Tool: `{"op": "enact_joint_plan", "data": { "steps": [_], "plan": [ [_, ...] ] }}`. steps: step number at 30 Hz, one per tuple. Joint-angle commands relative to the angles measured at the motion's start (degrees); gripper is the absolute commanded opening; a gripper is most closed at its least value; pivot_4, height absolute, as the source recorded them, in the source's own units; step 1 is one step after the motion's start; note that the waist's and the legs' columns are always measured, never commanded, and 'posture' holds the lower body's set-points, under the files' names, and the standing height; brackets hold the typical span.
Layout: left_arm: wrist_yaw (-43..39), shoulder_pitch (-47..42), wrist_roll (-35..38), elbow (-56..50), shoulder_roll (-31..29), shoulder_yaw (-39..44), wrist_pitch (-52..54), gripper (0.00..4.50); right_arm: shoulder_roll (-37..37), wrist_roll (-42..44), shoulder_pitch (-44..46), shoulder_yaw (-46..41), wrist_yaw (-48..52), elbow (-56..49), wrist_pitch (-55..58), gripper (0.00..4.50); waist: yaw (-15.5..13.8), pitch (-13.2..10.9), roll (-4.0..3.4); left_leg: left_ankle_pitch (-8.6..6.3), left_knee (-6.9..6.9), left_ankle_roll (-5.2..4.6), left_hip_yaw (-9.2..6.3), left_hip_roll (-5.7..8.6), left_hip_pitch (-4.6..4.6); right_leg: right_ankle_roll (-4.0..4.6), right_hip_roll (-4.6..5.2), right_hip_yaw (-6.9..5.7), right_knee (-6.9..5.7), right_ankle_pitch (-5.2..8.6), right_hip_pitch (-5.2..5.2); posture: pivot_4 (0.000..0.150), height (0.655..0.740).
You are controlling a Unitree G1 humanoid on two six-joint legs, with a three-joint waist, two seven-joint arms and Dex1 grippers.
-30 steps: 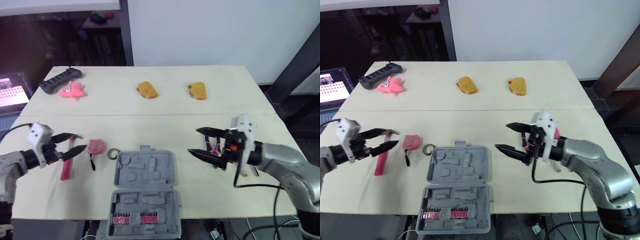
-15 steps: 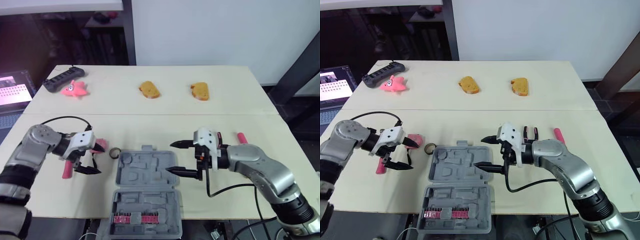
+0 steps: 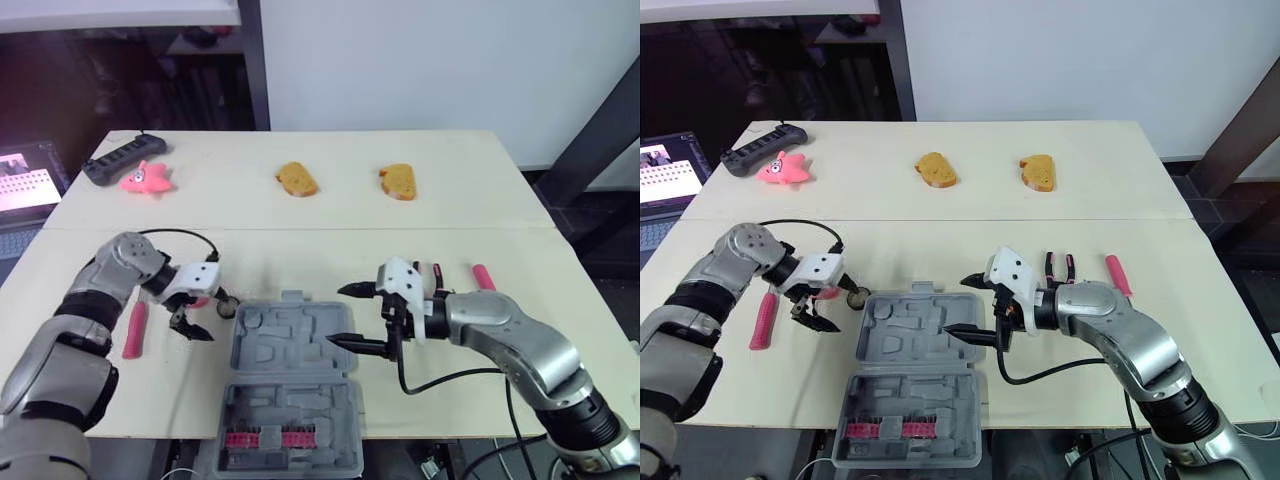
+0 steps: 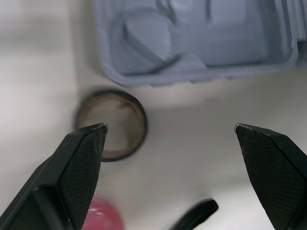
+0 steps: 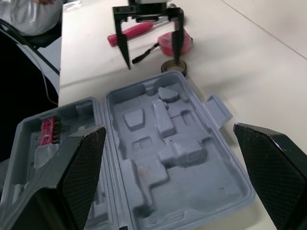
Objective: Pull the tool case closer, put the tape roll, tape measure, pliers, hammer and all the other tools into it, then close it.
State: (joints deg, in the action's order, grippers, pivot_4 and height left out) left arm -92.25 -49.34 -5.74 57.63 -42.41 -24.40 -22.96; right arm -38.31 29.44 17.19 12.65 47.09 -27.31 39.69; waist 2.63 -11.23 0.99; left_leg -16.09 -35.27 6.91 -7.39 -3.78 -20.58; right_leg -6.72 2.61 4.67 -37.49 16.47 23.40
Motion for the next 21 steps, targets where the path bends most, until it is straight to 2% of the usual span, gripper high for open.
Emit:
{"op": "enact_joint_plan", "data": {
  "steps": [1,7,10,11,17,21],
  "plan": [
    [1.2,-1.8,-2.3,3.4,1.0,0.5,-3.2,4.49,0.5,0.3,-0.2,-2.0,-1.4,-2.8,0.3,4.50,-0.1,0.0,0.00,0.00,-0.02,0.00,0.00,0.00,-0.01,0.00,0.00,0.00,0.00,0.00,0.00,0.150,0.7400],
    [4.5,-2.5,-4.1,7.0,3.5,1.9,-6.1,4.49,0.6,0.5,-0.9,-2.3,-2.5,-3.4,0.9,4.50,-0.2,0.0,0.00,0.00,-0.02,0.00,-0.04,0.01,0.00,0.00,0.01,-0.03,-0.01,0.00,-0.03,0.150,0.7400],
    [4.9,-2.7,-4.6,7.8,3.7,2.2,-7.1,3.65,0.5,0.6,-1.1,-2.3,-2.7,-3.6,1.2,4.50,-0.1,0.0,0.00,0.00,-0.04,0.00,-0.05,0.01,0.03,0.00,0.02,-0.03,-0.02,0.00,-0.06,0.150,0.7400],
    [4.9,-2.8,-4.6,7.9,3.7,2.4,-7.3,3.22,0.5,0.6,-1.1,-2.3,-2.8,-3.7,1.2,4.50,-0.1,0.0,0.00,0.00,-0.04,0.00,-0.06,0.01,0.03,-0.01,0.01,-0.03,-0.03,0.00,-0.06,0.150,0.7400],
    [4.9,-3.2,-5.5,8.3,3.3,2.6,-8.3,0.05,0.6,0.8,-1.0,-2.1,-2.9,-3.7,1.4,4.50,0.0,0.0,0.00,0.00,-0.03,0.00,-0.09,0.01,0.03,-0.01,0.00,-0.05,-0.03,0.00,-0.05,0.150,0.7400],
    [4.8,-3.1,-5.9,8.4,3.2,2.7,-8.7,0.05,1.2,0.7,-0.8,-1.8,-3.1,-3.6,1.5,4.50,0.0,0.0,0.00,0.00,-0.03,0.00,-0.10,0.01,0.03,-0.01,0.00,-0.05,-0.06,0.00,-0.05,0.150,0.7400]
  ]
}}
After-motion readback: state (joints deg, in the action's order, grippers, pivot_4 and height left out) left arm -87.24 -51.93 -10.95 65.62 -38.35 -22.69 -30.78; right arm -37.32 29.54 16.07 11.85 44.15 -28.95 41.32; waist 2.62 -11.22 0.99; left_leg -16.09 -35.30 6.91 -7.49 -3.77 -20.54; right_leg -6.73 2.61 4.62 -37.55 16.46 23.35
